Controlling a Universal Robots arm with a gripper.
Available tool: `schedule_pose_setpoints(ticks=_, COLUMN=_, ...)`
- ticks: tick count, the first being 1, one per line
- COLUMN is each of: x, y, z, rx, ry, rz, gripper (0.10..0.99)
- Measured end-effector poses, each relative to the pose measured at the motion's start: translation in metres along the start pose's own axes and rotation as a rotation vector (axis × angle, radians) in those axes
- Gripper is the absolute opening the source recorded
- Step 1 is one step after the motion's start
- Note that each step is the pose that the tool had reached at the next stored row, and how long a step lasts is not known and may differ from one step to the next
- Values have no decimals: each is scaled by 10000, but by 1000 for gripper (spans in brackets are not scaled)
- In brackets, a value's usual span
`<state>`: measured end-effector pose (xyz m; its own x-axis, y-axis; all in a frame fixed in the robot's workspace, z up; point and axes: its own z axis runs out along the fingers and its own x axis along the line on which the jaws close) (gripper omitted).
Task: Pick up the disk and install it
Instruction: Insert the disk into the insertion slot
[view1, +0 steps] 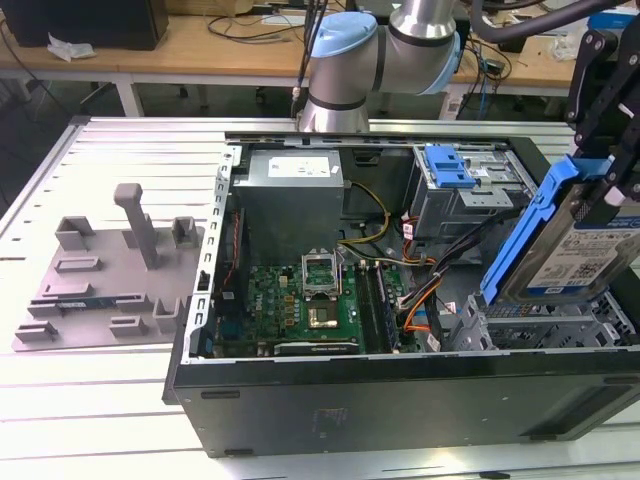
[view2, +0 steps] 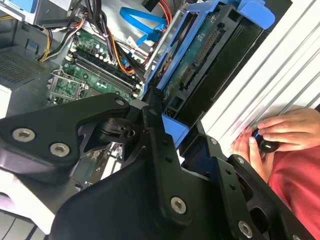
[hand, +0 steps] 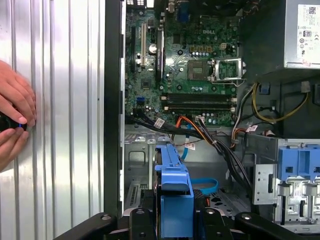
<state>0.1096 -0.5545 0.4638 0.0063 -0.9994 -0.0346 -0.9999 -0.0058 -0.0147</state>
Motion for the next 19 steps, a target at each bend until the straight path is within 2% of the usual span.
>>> schedule_pose_setpoints(ticks=19, x=12, y=-14, z=83, rx=0, ry=-2, rz=-17, gripper=369)
